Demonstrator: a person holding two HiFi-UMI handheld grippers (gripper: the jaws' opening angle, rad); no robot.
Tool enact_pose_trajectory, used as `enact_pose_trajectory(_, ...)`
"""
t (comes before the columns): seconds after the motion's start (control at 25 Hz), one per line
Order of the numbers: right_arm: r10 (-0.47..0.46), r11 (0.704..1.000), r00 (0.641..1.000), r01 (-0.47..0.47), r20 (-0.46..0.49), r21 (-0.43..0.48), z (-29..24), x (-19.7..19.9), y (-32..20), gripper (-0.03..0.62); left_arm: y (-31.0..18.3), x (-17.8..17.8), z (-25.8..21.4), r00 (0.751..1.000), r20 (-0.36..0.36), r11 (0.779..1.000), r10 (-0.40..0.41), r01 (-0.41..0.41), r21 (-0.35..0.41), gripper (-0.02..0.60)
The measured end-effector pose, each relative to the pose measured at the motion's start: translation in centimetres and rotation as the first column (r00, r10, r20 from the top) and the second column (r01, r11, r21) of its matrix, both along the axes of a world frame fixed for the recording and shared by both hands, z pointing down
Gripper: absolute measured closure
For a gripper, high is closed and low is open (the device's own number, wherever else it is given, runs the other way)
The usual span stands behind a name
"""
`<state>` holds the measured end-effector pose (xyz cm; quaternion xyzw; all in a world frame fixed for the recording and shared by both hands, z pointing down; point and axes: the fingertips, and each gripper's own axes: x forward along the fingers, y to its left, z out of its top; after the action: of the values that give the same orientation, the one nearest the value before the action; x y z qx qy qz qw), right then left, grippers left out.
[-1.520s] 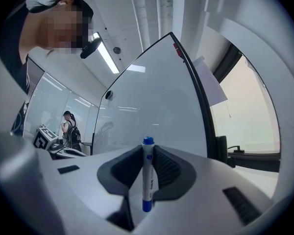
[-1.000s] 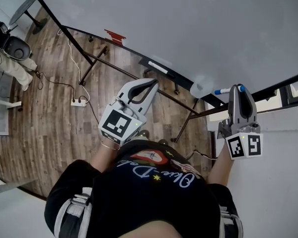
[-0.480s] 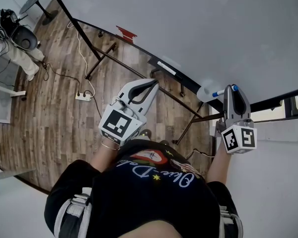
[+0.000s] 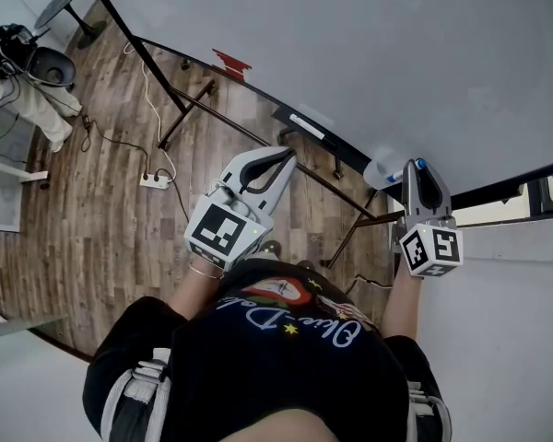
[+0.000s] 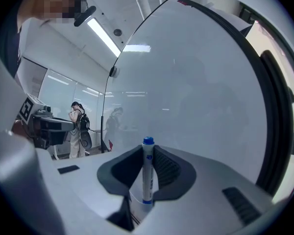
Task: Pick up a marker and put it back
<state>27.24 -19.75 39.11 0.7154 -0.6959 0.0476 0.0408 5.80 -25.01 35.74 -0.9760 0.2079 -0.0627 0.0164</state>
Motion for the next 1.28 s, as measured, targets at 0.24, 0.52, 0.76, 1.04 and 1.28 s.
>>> enact_pose_trajectory(0.24, -0.003, 0.999, 1.000, 0.003, -0.005, -0.048, 1.9, -0.4, 0.1, 0.528, 0.2, 0.1, 0.0, 1.000, 0.001, 1.000, 0.003, -0.003, 0.001, 0.578)
enact_pose_trajectory(0.52, -0.002, 0.995, 1.000, 0.000, -0.015, -0.098, 3.6, -0.7, 0.2, 0.528, 0.5, -0.1, 0.0, 1.000, 0.000, 1.000, 0.005, -0.005, 0.001, 0.578)
enact_pose_trajectory(0.76, -0.003, 0.990, 0.999, -0.002, -0.037, -0.138, 5.0, -1.1, 0.2, 0.526, 0.6, -0.3, 0.0, 1.000, -0.003, 1.000, 0.006, -0.006, 0.003, 0.578)
enact_pose_trajectory(1.04, 0.007, 0.985, 0.999, -0.015, -0.047, -0.173, 6.2, -1.2, 0.3, 0.525, 0.7, -0.3, -0.1, 1.000, -0.004, 1.000, 0.012, -0.012, 0.003, 0.578)
enact_pose_trajectory(1.28, 0.019, 0.984, 0.998, -0.028, -0.052, -0.176, 6.3, -1.1, 0.4, 0.523, 0.8, -0.3, 0.0, 1.000, -0.003, 1.000, 0.020, -0.020, -0.001, 0.578)
